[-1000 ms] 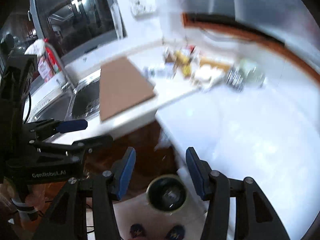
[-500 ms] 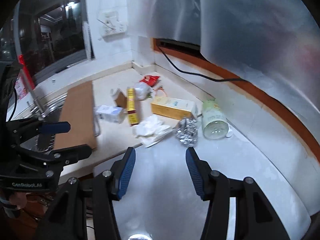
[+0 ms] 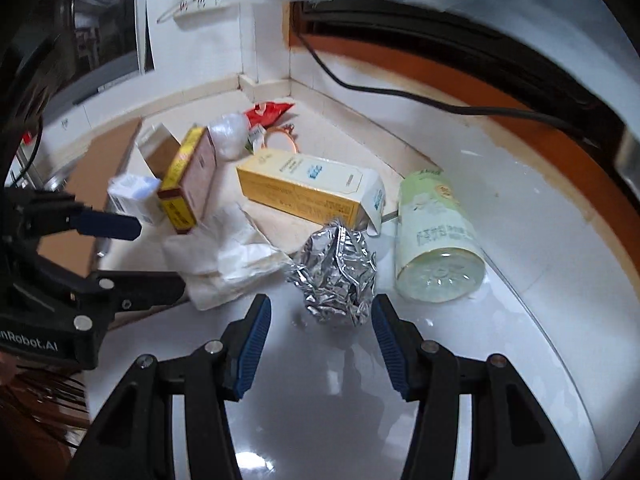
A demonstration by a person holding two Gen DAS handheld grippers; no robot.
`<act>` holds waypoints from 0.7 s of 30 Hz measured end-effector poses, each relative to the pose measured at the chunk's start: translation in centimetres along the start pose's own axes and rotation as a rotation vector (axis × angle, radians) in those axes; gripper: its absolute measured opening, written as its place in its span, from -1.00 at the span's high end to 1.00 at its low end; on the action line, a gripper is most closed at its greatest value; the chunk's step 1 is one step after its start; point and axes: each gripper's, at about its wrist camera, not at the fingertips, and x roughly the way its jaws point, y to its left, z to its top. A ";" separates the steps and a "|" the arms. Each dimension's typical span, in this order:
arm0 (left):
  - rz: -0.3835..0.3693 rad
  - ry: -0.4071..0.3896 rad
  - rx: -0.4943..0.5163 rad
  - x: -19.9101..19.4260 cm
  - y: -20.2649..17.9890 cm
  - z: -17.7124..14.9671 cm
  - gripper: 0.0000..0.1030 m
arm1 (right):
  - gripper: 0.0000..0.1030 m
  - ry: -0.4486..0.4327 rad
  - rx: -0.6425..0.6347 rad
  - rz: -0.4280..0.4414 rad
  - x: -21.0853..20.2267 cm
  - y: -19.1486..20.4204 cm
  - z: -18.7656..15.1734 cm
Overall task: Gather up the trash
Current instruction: 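Grasp the crumpled white tissue with the left tool while the right tool grasps the foil ball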
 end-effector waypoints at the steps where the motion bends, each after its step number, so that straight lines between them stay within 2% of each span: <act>1: 0.004 0.006 -0.001 0.5 0.0 0.1 -0.41 | -0.03 0.003 -0.006 -0.007 0.4 0.0 0.0; 10: -0.009 0.058 -0.001 3.9 -0.3 1.8 -0.41 | -0.02 0.004 -0.093 -0.068 2.8 0.6 0.4; 13: -0.003 0.073 -0.010 4.9 -0.3 2.5 -0.41 | 0.08 0.007 -0.104 -0.067 3.3 0.4 0.4; 16: 0.004 0.061 -0.011 5.2 -0.5 3.2 -0.40 | 0.09 -0.005 -0.091 -0.049 3.4 0.0 0.4; 18: 0.003 0.054 -0.009 5.2 -0.8 3.5 -0.30 | 0.09 -0.013 -0.078 -0.038 3.3 -0.2 0.4; 20: 0.015 0.049 0.003 5.2 -1.1 3.6 0.04 | 0.10 -0.021 -0.064 -0.026 3.2 -0.5 0.3; 21: 0.022 0.046 0.009 5.1 -1.3 3.6 0.05 | 0.11 -0.022 -0.059 -0.022 3.2 -0.5 0.3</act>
